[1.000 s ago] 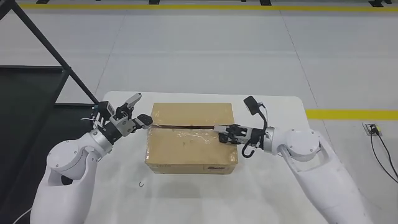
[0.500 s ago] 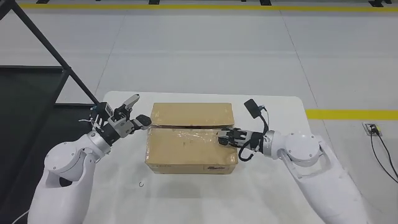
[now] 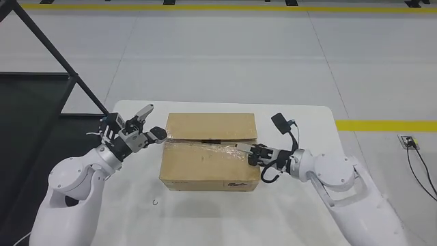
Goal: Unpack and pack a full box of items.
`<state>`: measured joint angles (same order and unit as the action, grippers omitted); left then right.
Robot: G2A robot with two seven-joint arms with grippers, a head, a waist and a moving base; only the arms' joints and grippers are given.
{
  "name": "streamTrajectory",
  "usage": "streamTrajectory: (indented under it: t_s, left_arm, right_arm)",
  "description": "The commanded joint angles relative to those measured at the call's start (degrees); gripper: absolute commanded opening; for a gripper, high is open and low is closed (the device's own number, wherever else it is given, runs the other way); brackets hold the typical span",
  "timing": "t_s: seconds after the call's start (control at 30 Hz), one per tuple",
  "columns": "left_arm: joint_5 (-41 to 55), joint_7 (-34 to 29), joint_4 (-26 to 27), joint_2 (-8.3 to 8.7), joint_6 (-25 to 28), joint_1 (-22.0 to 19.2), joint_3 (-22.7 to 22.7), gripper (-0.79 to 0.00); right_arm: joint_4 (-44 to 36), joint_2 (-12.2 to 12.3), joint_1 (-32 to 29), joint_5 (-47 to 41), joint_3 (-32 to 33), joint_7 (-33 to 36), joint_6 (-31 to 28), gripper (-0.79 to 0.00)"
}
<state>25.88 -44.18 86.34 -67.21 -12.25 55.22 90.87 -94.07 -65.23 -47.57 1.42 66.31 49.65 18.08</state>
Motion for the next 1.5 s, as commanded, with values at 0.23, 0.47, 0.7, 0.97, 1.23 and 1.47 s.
streamTrajectory:
  t_s: [0.23,0.47,0.7,0.97,1.23,1.47]
  left_arm:
    - [1.18,-0.01,0.48,0.42,0.14,0.46,0.0,0.0]
    - [2.88,-0.27,0.43,0.72,-0.21,0.49,0.07,0.0]
    - [4.76,-0.82,-0.15,1.06,-0.79,0.21,0.44,0.0]
    - [6.74,-1.47,-0.85,1.4,-1.05,-0.19,0.45,0.0]
    - [8.8,-2.22,-1.57,1.74,-1.25,-0.45,0.58,0.0]
    - [9.72,-2.38,-1.88,2.05,-1.29,-0.65,0.51,0.0]
  right_arm:
    - [-1.69,0.23,-0.35,2.2,-0.11,-0.8,1.04,-0.259]
    - [-2.51,0.26,0.85,7.16,-2.05,-1.21,4.95,-0.434]
    - [-2.98,0.14,2.69,12.2,-4.68,-0.48,9.21,-0.471]
    - [-5.65,0.06,3.78,19.76,-7.89,-0.41,14.41,-0.474]
    - [-8.43,-0.13,4.82,28.34,-11.31,-0.58,18.92,-0.496]
    - [-11.2,-0.45,4.72,34.2,-13.71,-1.29,20.87,-0.505]
